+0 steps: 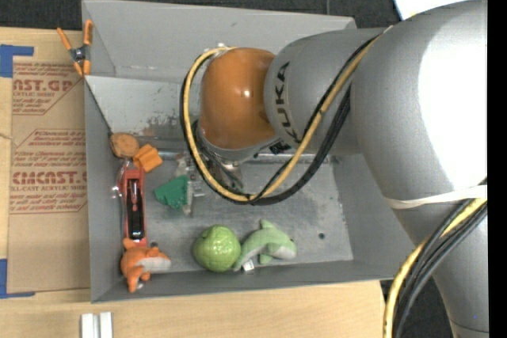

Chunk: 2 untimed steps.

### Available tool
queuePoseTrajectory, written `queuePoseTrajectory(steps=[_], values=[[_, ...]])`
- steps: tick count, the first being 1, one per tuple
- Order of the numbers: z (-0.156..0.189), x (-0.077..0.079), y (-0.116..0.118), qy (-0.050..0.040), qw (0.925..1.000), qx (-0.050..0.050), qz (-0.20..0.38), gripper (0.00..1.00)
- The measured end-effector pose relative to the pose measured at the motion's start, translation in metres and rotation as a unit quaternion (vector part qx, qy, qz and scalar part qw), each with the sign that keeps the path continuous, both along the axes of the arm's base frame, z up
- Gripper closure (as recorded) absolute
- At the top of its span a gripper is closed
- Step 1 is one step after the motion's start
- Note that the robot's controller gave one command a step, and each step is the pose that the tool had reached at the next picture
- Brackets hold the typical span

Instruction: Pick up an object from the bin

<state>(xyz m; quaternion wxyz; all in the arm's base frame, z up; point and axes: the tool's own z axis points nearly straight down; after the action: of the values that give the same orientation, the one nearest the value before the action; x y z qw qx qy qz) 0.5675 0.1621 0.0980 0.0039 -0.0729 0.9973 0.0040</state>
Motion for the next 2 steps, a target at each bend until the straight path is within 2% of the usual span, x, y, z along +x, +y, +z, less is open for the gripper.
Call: queuePoseTrajectory(steps=[2], values=[[0.057,0.001,0.001,-0.0017,1.0,0.0,0.0,1.0]])
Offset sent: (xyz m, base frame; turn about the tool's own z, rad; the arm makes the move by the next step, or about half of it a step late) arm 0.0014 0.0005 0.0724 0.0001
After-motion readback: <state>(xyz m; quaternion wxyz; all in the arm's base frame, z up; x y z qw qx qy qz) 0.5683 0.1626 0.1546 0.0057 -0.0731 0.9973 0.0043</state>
